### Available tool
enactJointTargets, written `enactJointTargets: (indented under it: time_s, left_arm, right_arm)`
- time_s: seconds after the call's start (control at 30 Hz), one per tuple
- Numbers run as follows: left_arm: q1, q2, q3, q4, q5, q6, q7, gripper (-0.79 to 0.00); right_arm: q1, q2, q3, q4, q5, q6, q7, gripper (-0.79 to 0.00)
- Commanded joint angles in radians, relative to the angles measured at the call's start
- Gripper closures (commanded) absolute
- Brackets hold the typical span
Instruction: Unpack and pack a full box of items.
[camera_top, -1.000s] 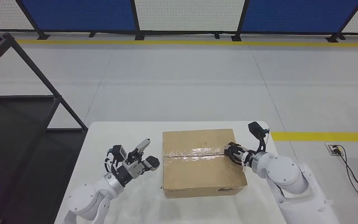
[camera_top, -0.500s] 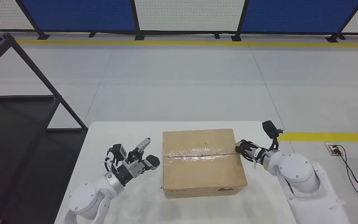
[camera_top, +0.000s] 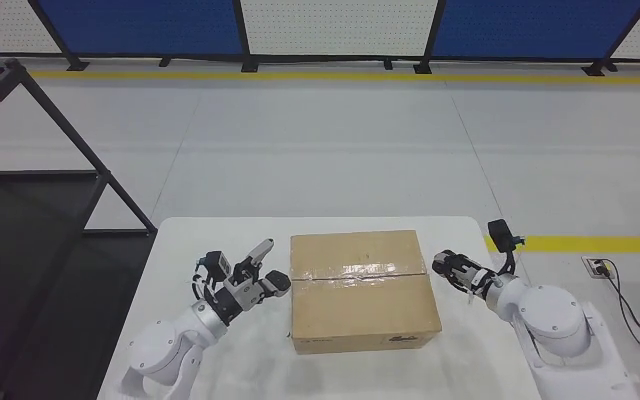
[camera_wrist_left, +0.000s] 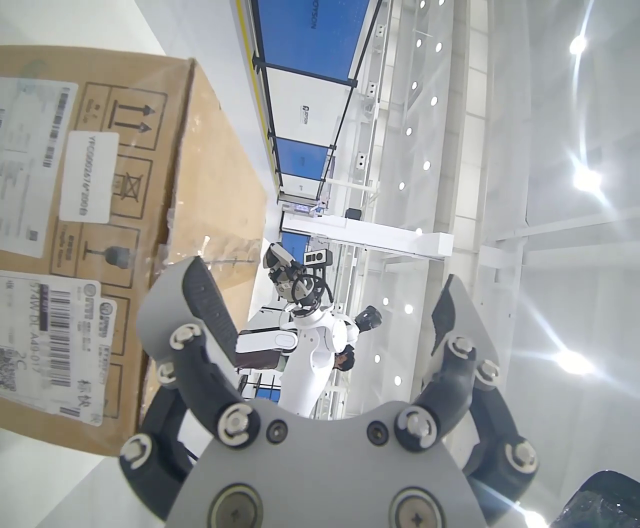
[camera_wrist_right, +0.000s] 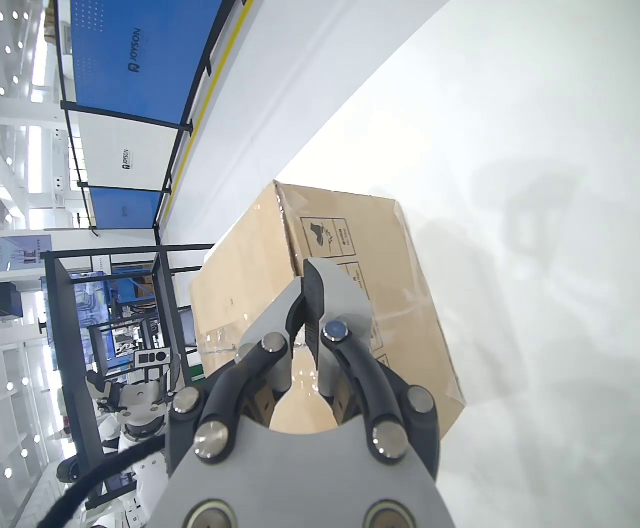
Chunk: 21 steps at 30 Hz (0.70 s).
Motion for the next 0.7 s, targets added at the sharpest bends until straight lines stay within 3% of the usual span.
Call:
enactJointTargets:
  time_s: [0.0, 0.03, 0.07, 0.1, 0.13, 0.43, 0.67]
  left_arm:
    - [-0.030, -0.005, 0.036, 0.004, 0.019, 0.021, 0.017, -0.785]
    - [-0.045, -0.007, 0.056, 0.008, 0.030, 0.028, 0.019, -0.539]
    - [-0.062, -0.010, 0.074, 0.013, 0.037, 0.034, 0.021, -0.379]
    - [-0.078, -0.013, 0.091, 0.018, 0.046, 0.037, 0.022, -0.089]
    - [-0.094, -0.015, 0.109, 0.023, 0.053, 0.042, 0.022, 0.000]
    - [-0.237, -0.047, 0.261, 0.146, 0.119, 0.132, 0.073, 0.000]
    - [-0.273, -0.061, 0.305, 0.231, 0.136, 0.156, 0.085, 0.000]
  right_arm:
    - [-0.004, 0.000, -0.008, -0.014, 0.005, -0.015, -0.003, 0.000]
    - [-0.006, 0.000, -0.012, -0.020, 0.005, -0.021, -0.007, 0.000]
    - [-0.008, 0.000, -0.015, -0.025, 0.007, -0.026, -0.012, 0.000]
    - [-0.010, -0.001, -0.017, -0.029, 0.013, -0.032, -0.017, 0.000]
    - [-0.012, -0.001, -0.019, -0.031, 0.018, -0.038, -0.020, 0.000]
    - [-0.046, 0.003, 0.013, -0.031, 0.057, -0.072, -0.056, 0.000]
    - [-0.070, 0.009, 0.051, -0.025, 0.080, -0.095, -0.060, 0.000]
